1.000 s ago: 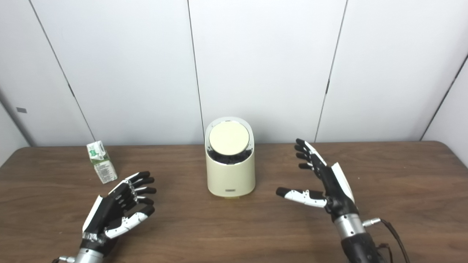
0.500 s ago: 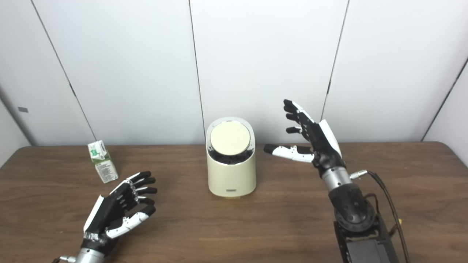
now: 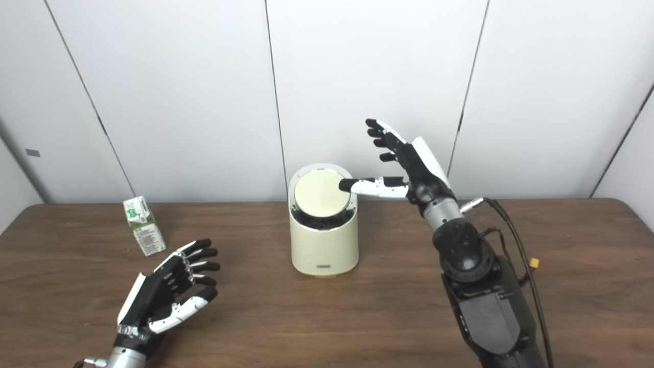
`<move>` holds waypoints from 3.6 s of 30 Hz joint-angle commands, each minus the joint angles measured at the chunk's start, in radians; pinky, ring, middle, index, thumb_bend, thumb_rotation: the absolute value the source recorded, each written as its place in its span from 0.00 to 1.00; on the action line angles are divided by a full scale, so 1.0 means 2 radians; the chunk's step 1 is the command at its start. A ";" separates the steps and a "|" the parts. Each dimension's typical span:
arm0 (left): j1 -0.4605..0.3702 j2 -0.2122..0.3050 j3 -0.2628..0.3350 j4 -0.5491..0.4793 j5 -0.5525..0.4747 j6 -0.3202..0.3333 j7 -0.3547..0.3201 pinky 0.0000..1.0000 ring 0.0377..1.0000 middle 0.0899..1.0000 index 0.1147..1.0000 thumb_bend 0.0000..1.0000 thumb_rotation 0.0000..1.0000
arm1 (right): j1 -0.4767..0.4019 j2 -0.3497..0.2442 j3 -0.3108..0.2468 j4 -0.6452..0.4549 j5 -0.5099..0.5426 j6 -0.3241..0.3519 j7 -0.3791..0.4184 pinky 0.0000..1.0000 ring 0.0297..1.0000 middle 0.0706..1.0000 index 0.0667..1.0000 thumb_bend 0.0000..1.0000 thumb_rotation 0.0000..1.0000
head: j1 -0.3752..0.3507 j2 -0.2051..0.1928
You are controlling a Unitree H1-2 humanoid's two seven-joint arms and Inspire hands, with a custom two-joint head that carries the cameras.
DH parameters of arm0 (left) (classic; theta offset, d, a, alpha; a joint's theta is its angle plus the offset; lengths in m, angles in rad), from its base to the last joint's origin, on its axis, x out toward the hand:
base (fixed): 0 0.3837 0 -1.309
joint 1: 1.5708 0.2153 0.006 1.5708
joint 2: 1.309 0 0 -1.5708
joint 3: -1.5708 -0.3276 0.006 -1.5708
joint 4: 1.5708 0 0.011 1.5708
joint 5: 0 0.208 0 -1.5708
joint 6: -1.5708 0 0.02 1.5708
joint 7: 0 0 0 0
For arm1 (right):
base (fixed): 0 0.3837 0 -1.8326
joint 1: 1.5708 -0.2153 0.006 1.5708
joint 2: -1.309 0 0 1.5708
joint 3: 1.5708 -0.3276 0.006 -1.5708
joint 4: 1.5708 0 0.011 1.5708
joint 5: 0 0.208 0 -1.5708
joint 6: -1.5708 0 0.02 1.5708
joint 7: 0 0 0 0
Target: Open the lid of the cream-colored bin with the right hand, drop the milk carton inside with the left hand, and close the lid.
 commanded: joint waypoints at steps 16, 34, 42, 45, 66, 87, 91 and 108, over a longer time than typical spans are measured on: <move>-0.005 -0.001 0.000 -0.006 -0.004 -0.010 0.005 0.59 0.70 0.77 0.82 0.74 0.28 | -0.058 0.005 0.037 0.036 -0.038 -0.012 0.000 0.74 0.87 0.89 0.91 0.82 0.33 | 0.004 0.004; -0.008 -0.002 0.000 -0.009 -0.006 -0.005 0.005 0.59 0.70 0.78 0.82 0.72 0.25 | -0.058 0.005 0.055 0.049 -0.054 -0.018 0.007 0.81 0.89 0.89 0.91 0.87 0.32 | 0.004 0.008; -0.005 0.000 0.000 -0.011 -0.008 -0.003 0.003 0.58 0.70 0.77 0.83 0.72 0.25 | -0.065 0.006 0.056 0.065 -0.068 -0.008 -0.001 0.80 0.89 0.90 0.91 0.84 0.32 | 0.004 0.009; -0.005 0.000 0.000 -0.009 -0.012 -0.004 0.001 0.59 0.70 0.77 0.83 0.73 0.25 | -0.069 0.007 0.054 0.075 -0.072 -0.008 -0.004 0.79 0.89 0.91 0.91 0.83 0.31 | 0.004 0.010; -0.001 -0.003 -0.003 -0.015 -0.002 -0.002 0.006 0.58 0.70 0.78 0.82 0.72 0.26 | -0.075 -0.025 0.147 0.079 -0.200 -0.018 -0.006 0.65 0.80 0.86 0.89 0.93 0.27 | 0.005 0.015; -0.001 -0.004 -0.003 -0.017 0.000 -0.001 0.008 0.58 0.70 0.77 0.82 0.73 0.27 | -0.021 -0.011 0.026 -0.037 -0.073 -0.006 0.024 0.67 0.83 0.88 0.88 0.83 0.28 | 0.007 0.016; 0.000 -0.004 -0.004 -0.020 0.005 -0.001 0.010 0.58 0.70 0.77 0.82 0.72 0.27 | 0.015 -0.010 -0.004 -0.062 -0.035 -0.026 0.011 0.66 0.82 0.84 0.87 0.83 0.30 | 0.006 0.017; -0.005 0.002 -0.004 -0.014 -0.005 -0.003 0.005 0.58 0.70 0.77 0.82 0.73 0.27 | 0.179 -0.019 -0.033 -0.100 0.012 -0.095 -0.008 0.68 0.82 0.87 0.90 0.82 0.30 | 0.006 0.016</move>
